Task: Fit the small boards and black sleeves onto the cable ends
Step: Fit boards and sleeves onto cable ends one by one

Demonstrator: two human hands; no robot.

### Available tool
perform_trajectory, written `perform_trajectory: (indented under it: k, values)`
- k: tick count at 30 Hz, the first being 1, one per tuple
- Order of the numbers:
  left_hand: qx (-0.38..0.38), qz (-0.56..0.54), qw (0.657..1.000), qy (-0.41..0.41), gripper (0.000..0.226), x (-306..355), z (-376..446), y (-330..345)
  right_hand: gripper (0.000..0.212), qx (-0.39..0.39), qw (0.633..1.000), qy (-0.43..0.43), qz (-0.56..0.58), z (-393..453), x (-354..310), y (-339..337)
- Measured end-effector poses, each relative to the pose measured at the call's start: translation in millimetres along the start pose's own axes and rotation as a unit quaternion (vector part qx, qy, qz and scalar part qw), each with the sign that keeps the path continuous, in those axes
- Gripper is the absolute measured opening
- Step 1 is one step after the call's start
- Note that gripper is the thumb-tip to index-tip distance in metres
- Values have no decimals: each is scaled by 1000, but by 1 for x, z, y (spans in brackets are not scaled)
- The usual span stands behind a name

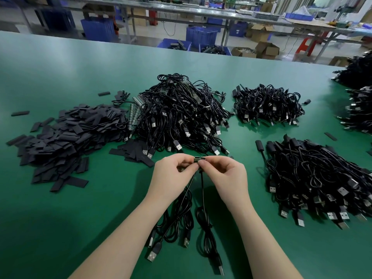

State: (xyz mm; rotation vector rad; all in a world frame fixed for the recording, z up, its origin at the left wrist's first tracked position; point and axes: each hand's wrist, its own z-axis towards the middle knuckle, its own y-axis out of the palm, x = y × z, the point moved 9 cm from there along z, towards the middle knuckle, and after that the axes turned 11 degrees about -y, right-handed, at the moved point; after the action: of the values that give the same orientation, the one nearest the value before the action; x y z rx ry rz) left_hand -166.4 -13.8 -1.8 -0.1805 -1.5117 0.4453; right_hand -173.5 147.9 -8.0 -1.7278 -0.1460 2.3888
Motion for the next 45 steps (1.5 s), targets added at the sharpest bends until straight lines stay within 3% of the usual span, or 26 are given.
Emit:
perform_trajectory:
  k: [6, 13, 25, 31, 38, 45]
  values:
    - [-17, -9, 999, -27, 8, -11, 5, 3, 15, -5, 1000, -9, -19, -1, -1, 4]
    - [-12, -9, 1000, -15, 18, -8, 1, 7, 9, 0, 999, -19, -37, -1, 0, 2]
    - [3, -5, 1000, -30, 27, -9, 1, 9, 21, 38, 997, -37, -55, -4, -5, 3]
    - [-16, 15, 999, -45, 20, -14, 5, 11, 12, 39, 997, -26, -58, -5, -3, 4]
    - [-25, 20, 998, -58, 14, -17, 6, 10, 17, 31, 997, -20, -64, -4, -1, 5]
    - [-64, -46, 995, -53, 10, -10, 6, 8, 4, 8, 999, 18, 38, -1, 7, 6]
